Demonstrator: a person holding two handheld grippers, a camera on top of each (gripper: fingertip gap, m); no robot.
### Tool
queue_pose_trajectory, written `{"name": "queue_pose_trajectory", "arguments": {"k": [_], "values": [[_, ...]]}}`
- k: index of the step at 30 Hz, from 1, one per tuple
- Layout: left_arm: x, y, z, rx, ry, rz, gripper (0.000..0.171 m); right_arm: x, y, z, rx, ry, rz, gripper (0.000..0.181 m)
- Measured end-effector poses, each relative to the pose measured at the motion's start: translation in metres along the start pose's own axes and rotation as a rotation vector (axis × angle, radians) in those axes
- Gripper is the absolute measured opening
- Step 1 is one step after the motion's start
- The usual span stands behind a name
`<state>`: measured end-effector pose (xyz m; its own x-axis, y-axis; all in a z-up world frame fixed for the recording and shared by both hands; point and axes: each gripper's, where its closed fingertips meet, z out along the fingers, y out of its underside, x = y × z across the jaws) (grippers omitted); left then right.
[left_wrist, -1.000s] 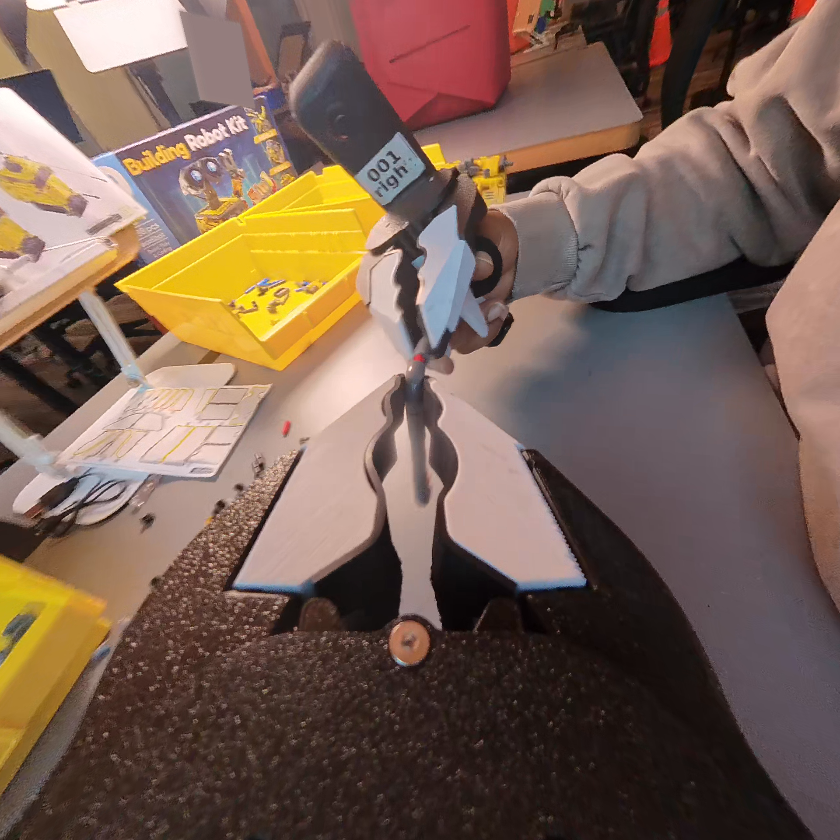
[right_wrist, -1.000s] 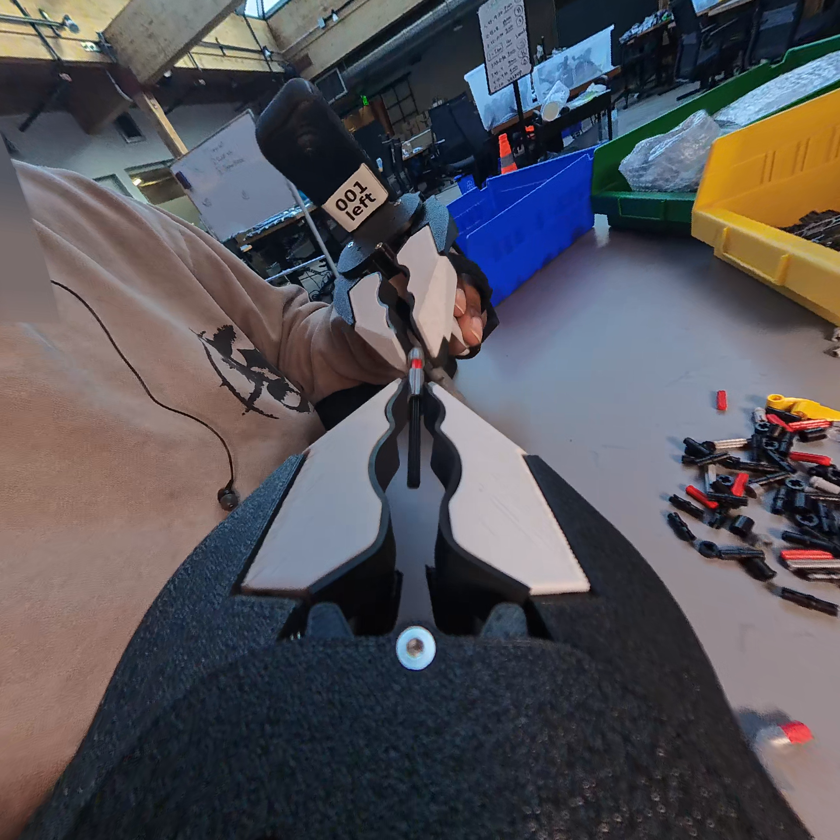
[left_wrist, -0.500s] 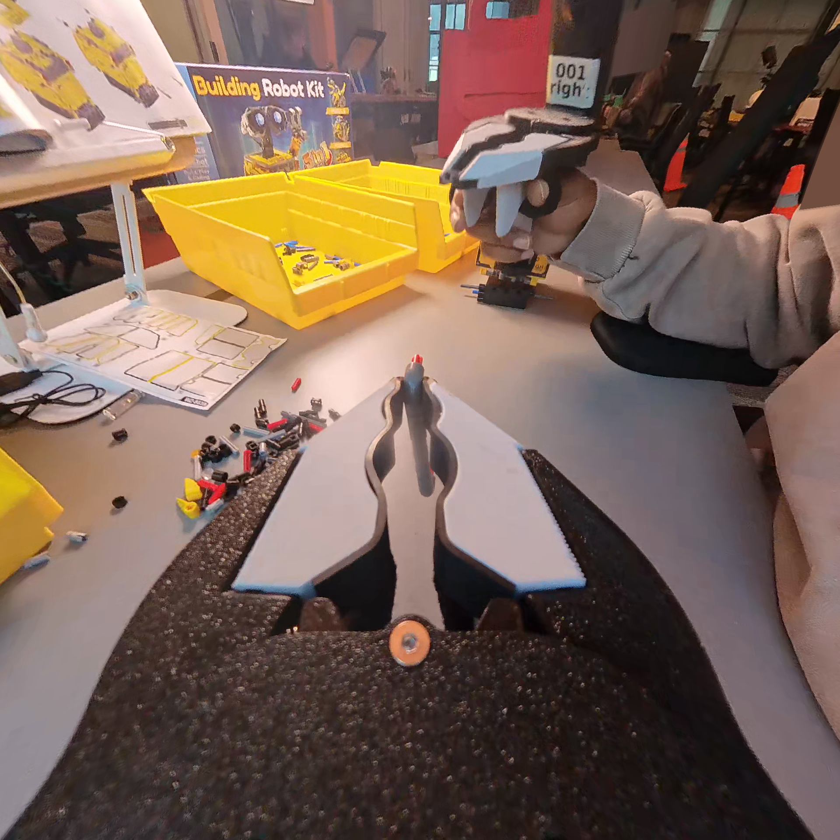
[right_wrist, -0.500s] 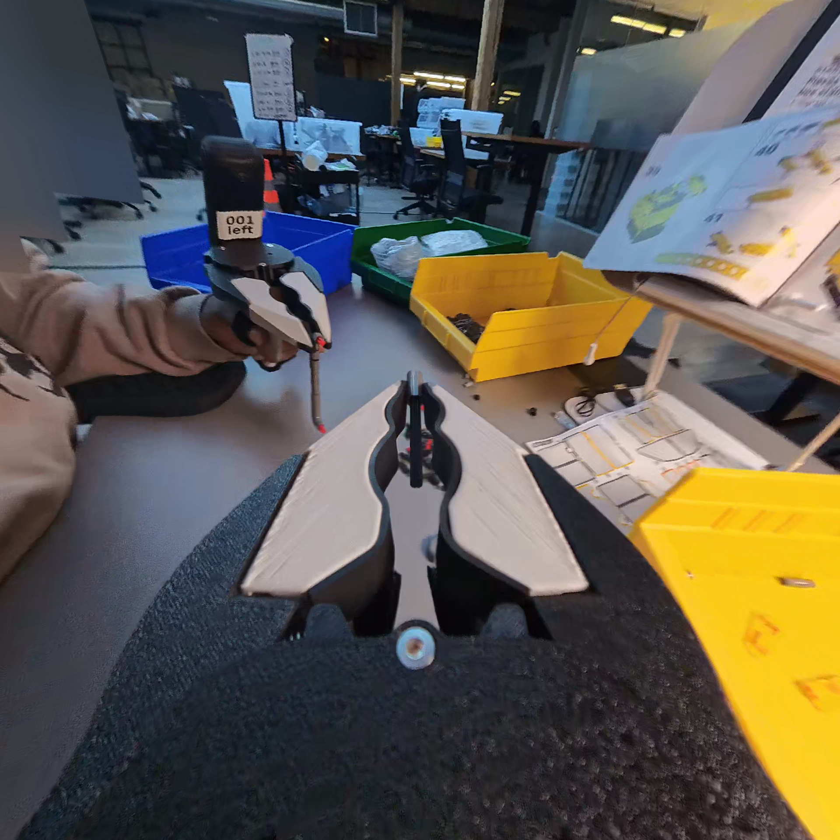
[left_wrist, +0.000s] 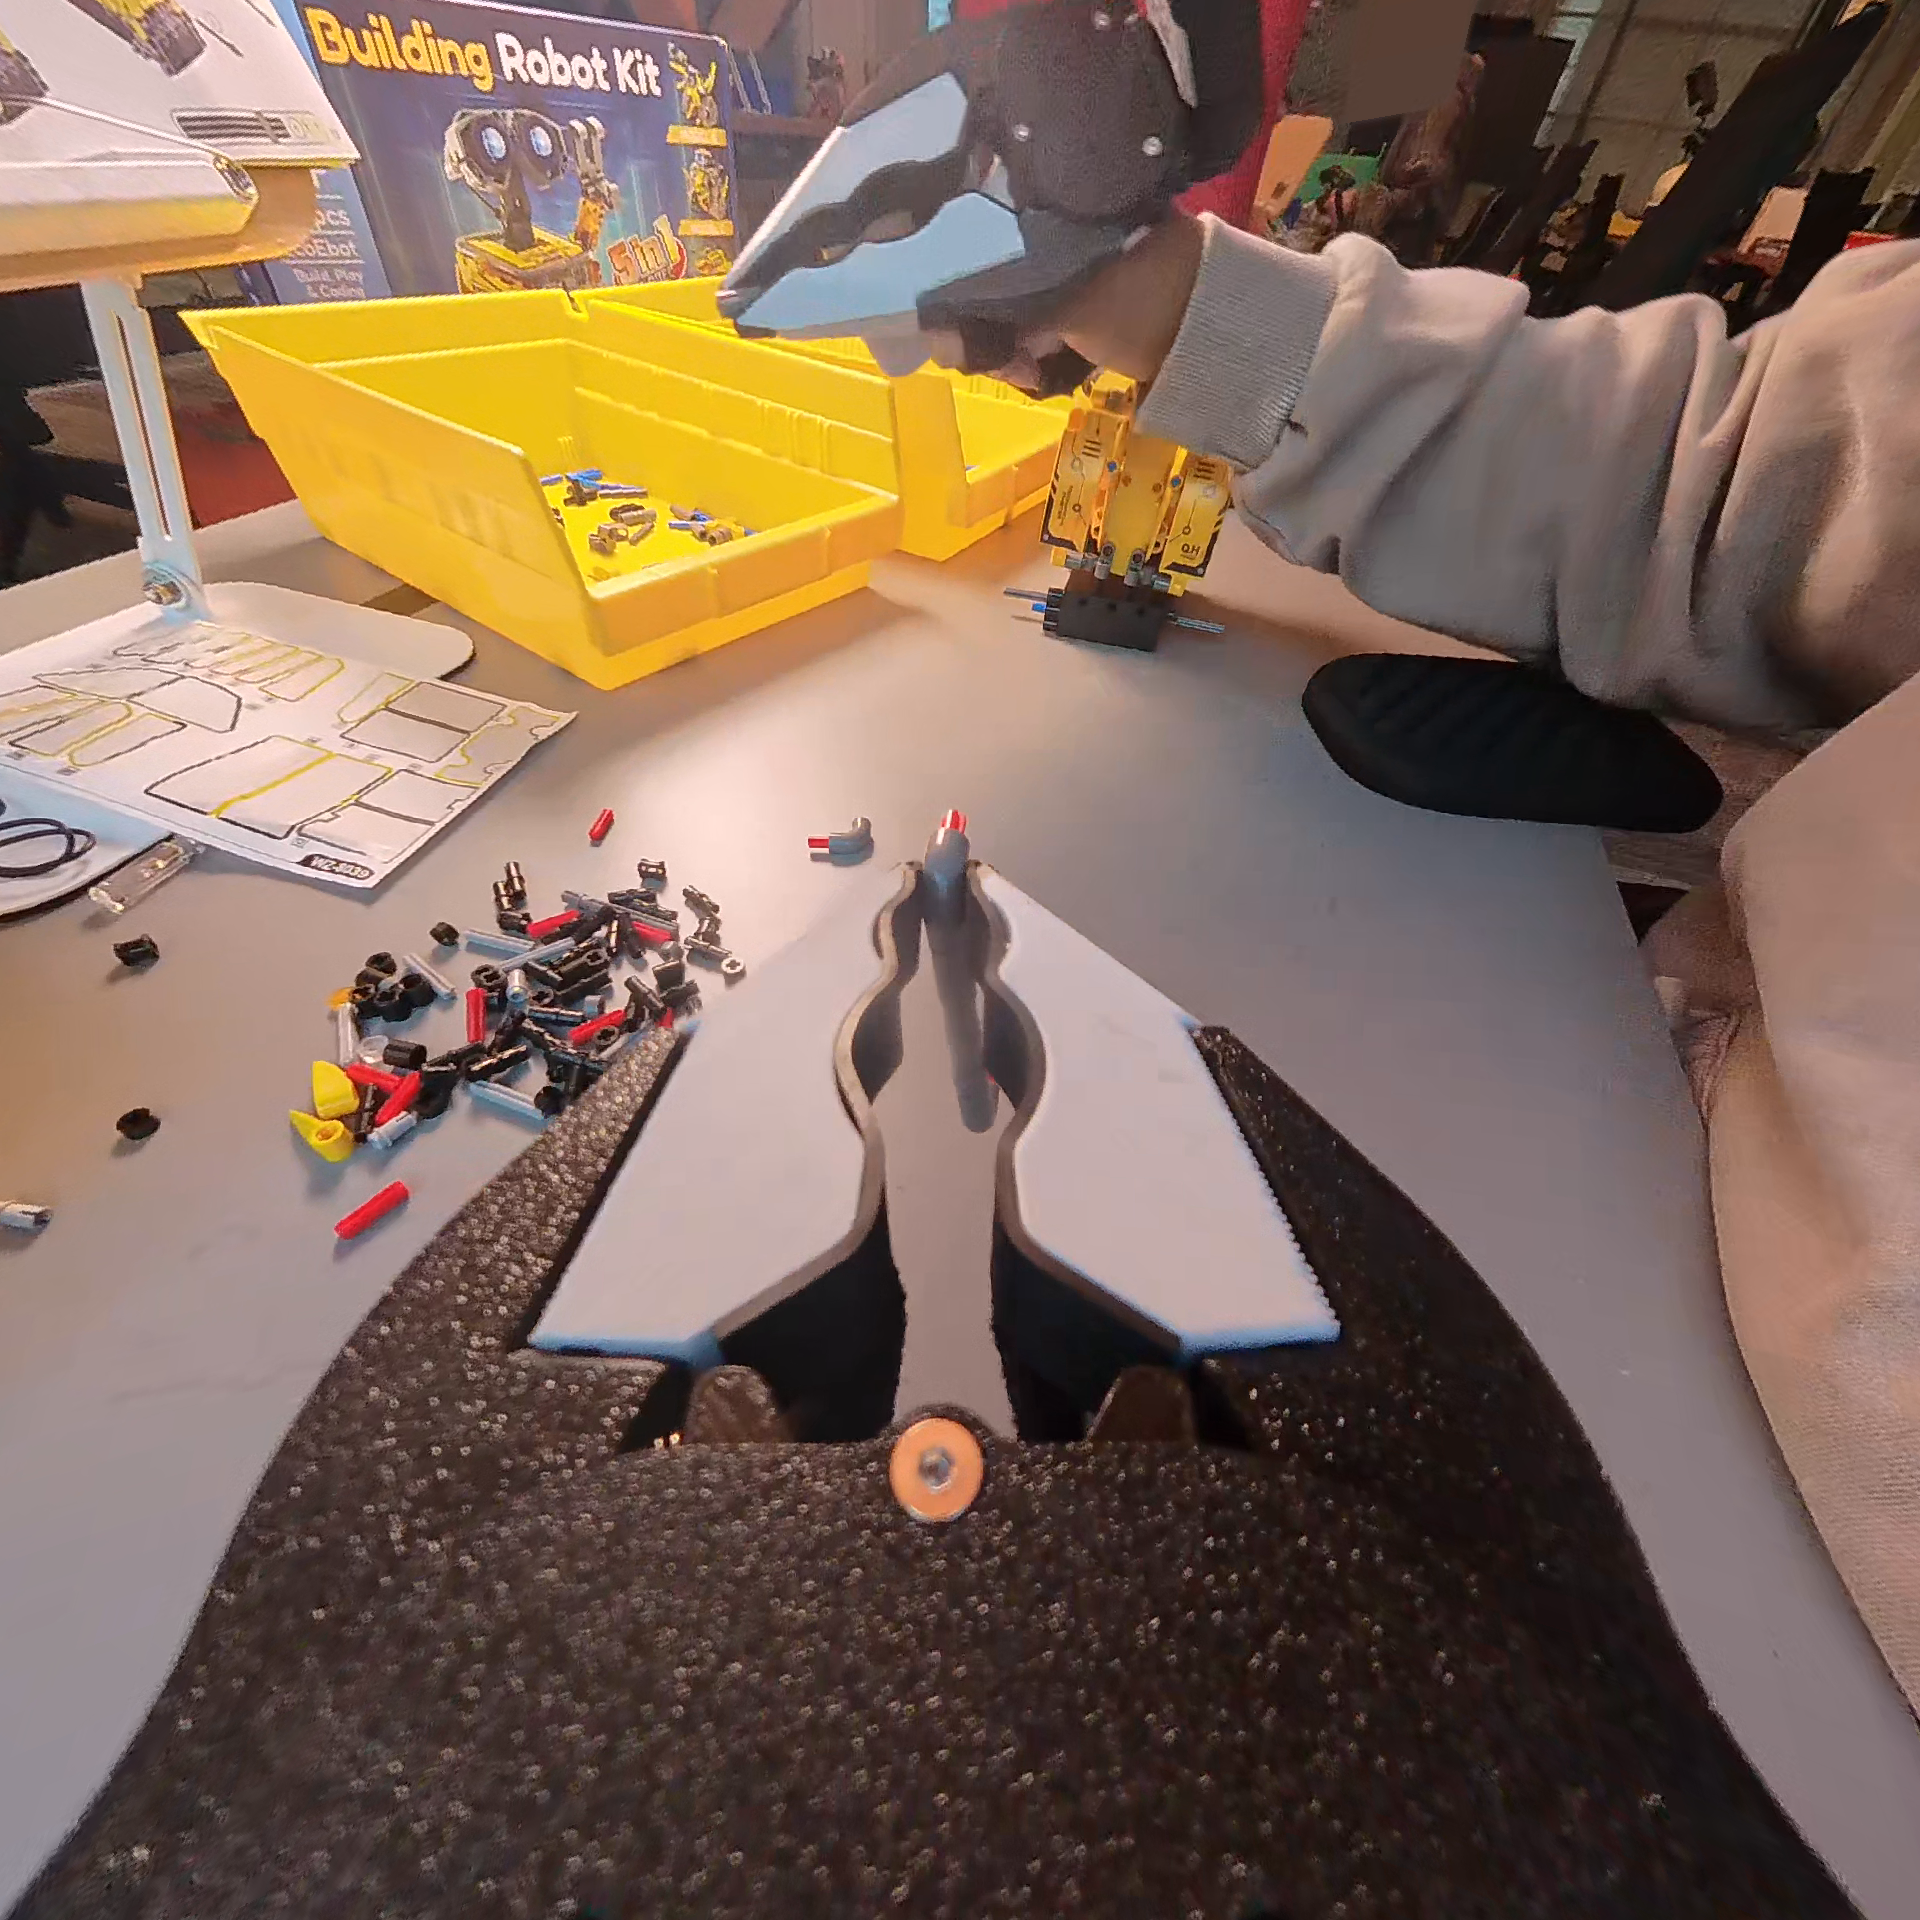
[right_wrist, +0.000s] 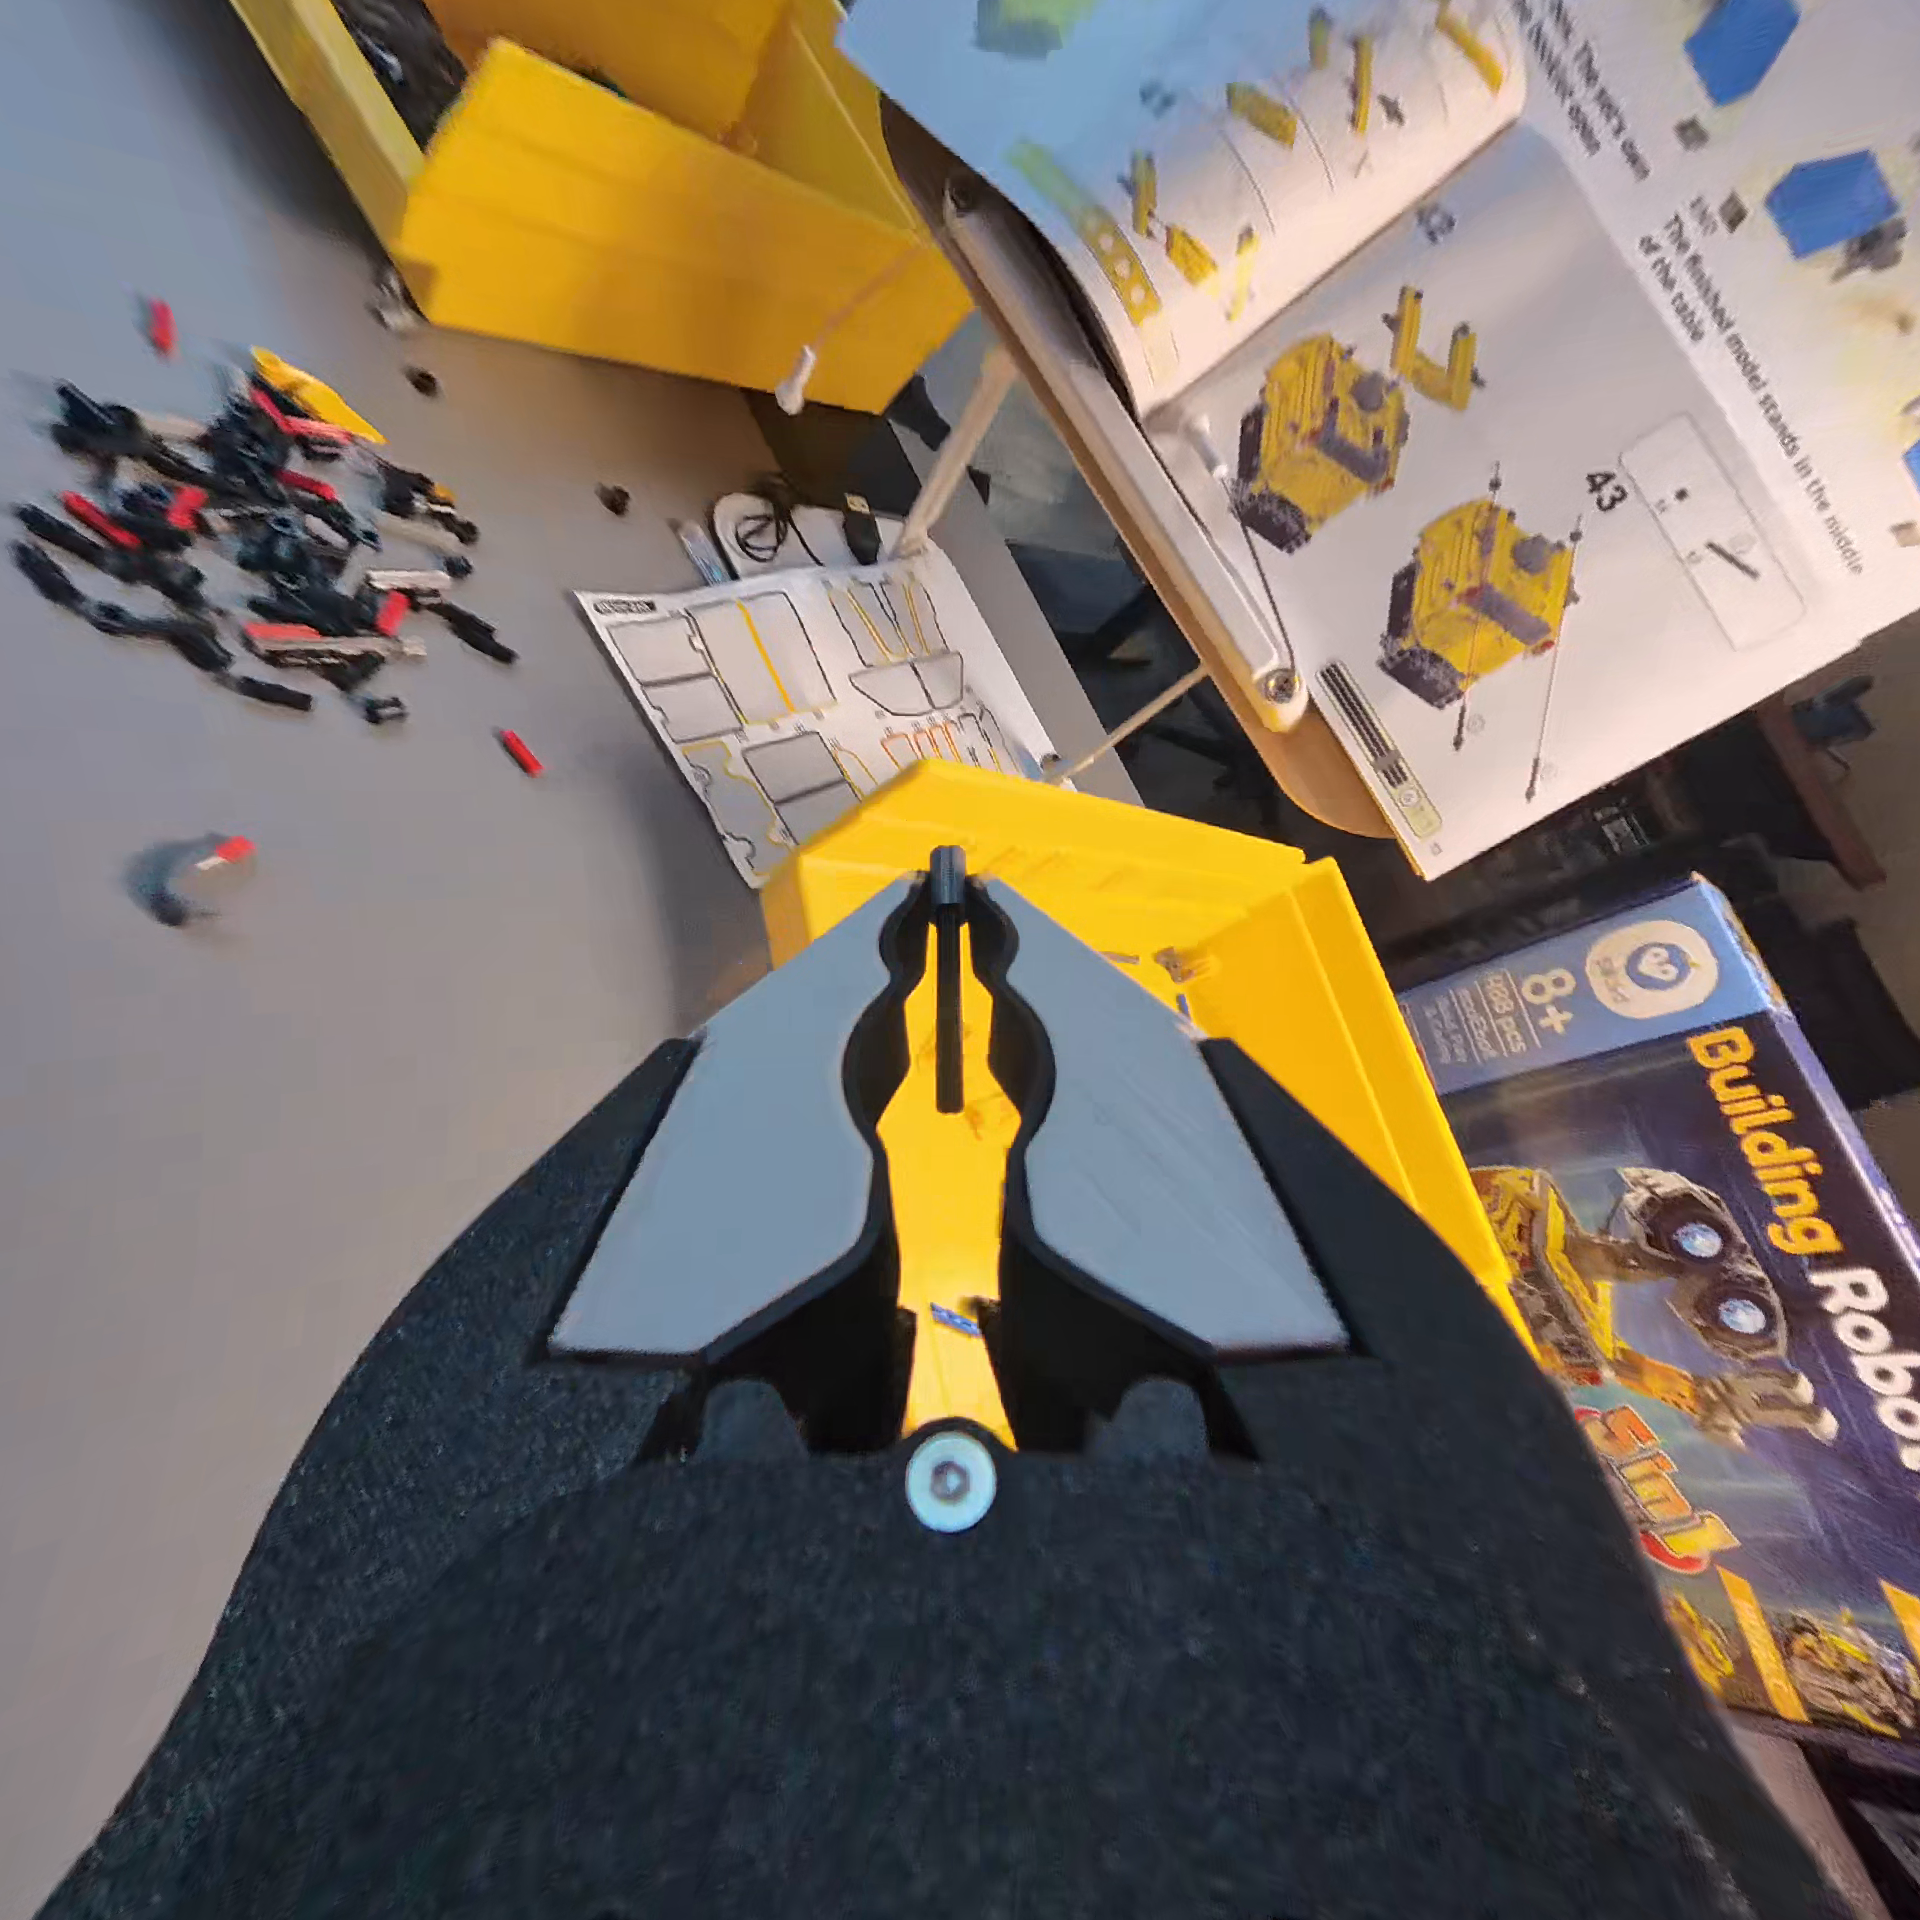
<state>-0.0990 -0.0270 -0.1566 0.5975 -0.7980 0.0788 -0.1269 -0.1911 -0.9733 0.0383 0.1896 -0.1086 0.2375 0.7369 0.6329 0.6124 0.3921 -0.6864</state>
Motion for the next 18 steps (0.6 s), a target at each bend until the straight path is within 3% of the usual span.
{"name": "queue_pose_trajectory", "arguments": {"k": [3,7,10,12,16,18], "values": [[0.002,0.007,0.002,-0.034,0.013,-0.011,0.007,0.01,0.008,0.009,-0.011,-0.01,0.001,0.005],[0.016,0.035,0.012,-0.18,0.138,-0.181,0.01,-0.02,-0.022,0.005,0.084,-0.09,-0.018,0.005],[0.022,0.05,0.021,-0.261,0.205,-0.318,0.036,-0.064,-0.057,-0.006,0.188,-0.183,-0.058,0.004],[0.02,0.032,0.022,-0.164,0.217,-0.368,0.044,-0.095,-0.078,-0.014,0.249,-0.235,-0.105,0.004],[0.023,-0.014,0.019,0.086,0.353,-0.613,0.044,-0.154,-0.118,-0.029,0.365,-0.343,-0.146,0.004],[0.029,-0.02,0.02,0.126,0.42,-0.686,0.042,-0.178,-0.133,-0.034,0.413,-0.386,-0.162,0.004]]}}
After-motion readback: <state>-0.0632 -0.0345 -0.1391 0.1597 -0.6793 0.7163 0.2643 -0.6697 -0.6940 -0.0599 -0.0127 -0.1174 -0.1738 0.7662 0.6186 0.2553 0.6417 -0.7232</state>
